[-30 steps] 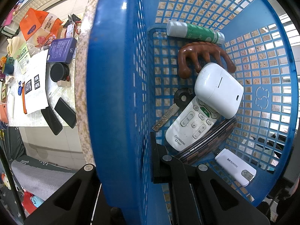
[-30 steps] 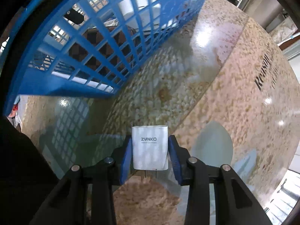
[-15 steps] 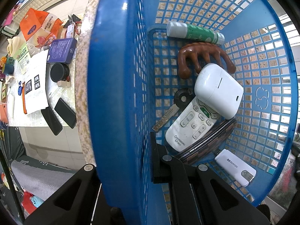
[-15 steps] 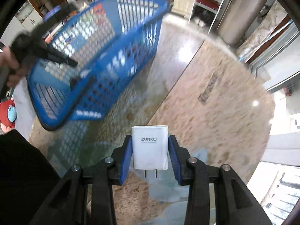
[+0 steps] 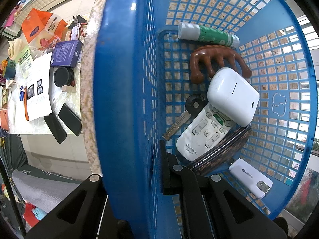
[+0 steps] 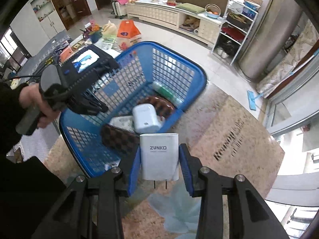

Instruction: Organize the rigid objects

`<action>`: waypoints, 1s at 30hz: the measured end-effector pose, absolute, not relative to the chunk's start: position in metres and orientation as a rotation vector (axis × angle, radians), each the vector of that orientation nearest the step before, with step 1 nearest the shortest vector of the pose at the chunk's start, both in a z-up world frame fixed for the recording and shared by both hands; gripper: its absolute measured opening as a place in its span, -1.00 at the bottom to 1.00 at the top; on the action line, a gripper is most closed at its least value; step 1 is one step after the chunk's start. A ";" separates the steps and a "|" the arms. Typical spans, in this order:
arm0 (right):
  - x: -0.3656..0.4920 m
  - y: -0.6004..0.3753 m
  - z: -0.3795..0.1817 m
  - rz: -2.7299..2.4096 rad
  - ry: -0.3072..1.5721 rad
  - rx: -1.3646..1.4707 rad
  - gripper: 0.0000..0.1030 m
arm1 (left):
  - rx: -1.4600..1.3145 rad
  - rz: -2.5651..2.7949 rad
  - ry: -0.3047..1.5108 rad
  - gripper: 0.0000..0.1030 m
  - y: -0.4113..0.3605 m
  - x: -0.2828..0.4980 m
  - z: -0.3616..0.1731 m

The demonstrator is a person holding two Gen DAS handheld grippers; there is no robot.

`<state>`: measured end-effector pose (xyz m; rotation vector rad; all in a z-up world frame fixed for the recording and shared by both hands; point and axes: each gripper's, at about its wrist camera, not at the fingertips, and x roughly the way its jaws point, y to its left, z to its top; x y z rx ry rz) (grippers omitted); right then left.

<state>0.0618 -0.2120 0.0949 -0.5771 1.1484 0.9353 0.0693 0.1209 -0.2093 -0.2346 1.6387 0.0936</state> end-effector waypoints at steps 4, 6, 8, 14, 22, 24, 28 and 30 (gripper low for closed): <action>0.060 -0.193 0.089 0.972 1.149 -0.598 -0.30 | -0.232 0.092 1.640 -0.90 0.121 0.069 -0.210; 0.055 -0.180 0.082 0.995 1.145 -0.636 -0.30 | -0.233 0.091 1.640 -0.90 0.120 0.069 -0.210; 0.053 -0.168 0.074 1.018 1.157 -0.663 -0.30 | -0.231 0.090 1.641 -0.90 0.120 0.069 -0.210; 0.051 -0.146 0.055 1.034 1.176 -0.717 -0.31 | -0.231 0.091 1.641 -0.90 0.120 0.069 -0.210; 0.037 -0.123 0.029 1.070 1.176 -0.868 -0.31 | -0.234 0.088 1.640 -0.90 0.121 0.069 -0.210; 0.036 -0.118 0.021 1.063 1.173 -0.892 -0.31 | -0.234 0.086 1.641 -0.90 0.120 0.069 -0.210; 0.034 -0.117 0.010 1.068 1.180 -0.895 -0.30 | -0.233 0.086 1.640 -0.90 0.121 0.069 -0.210; 0.031 -0.116 0.009 1.065 1.159 -0.917 -0.30 | -0.234 0.086 1.641 -0.90 0.120 0.069 -0.210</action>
